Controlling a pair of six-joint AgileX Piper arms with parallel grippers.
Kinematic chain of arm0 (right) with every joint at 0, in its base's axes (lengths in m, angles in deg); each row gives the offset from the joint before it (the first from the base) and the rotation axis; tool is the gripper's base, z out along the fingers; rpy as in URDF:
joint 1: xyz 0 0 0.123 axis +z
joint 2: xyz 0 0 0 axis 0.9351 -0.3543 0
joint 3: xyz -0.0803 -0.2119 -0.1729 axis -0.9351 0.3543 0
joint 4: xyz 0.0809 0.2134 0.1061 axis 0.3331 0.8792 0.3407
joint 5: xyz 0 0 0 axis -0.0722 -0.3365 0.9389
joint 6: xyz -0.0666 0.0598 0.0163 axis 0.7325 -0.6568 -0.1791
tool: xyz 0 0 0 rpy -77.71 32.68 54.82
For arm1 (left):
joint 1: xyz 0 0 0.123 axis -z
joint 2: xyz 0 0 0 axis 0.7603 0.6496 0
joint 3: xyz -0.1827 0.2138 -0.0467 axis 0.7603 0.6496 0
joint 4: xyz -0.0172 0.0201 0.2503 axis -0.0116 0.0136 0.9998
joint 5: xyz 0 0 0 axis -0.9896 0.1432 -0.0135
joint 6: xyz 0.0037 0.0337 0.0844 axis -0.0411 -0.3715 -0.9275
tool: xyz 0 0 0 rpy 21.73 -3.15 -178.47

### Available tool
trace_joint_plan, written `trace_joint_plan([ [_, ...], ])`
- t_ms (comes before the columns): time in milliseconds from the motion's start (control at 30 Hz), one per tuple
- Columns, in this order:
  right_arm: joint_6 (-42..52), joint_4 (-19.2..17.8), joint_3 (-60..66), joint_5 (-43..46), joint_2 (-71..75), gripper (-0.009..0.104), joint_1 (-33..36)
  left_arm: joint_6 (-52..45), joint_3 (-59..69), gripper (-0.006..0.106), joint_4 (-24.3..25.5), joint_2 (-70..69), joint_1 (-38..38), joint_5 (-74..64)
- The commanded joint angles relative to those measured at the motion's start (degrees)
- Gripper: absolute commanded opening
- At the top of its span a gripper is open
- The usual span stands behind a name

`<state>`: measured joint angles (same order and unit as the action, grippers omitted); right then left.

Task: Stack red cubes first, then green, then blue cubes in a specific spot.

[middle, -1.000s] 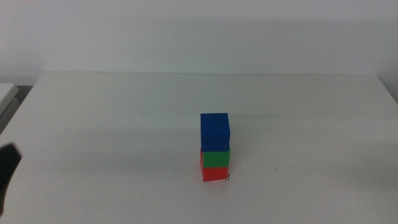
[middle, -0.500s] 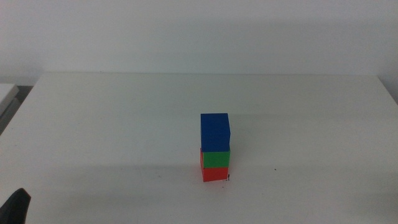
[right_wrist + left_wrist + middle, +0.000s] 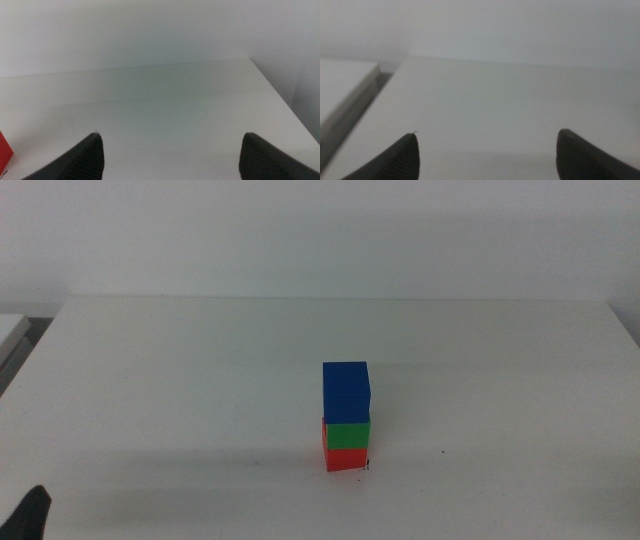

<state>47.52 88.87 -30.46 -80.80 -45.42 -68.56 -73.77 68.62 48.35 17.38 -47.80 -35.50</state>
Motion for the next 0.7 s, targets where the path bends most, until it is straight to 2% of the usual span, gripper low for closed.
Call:
trace_joint_plan([
  [0, 0.1, -0.1, 0.2, 0.6, 0.3, 0.093, -0.2, -9.1, 0.2, 0.094, -1.6, -0.2, -0.2, 0.1],
  [100, 0.1, -0.1, 0.2, 0.6, 0.3, 0.093, -0.2, -13.8, 0.2, 0.094, -3.1, -0.2, -0.2, 0.7],
  [667, 0.1, -0.1, 0.2, 0.6, 0.3, 0.093, -0.2, -14.1, 0.2, 0.094, -3.1, -0.2, -0.2, 2.0],
])
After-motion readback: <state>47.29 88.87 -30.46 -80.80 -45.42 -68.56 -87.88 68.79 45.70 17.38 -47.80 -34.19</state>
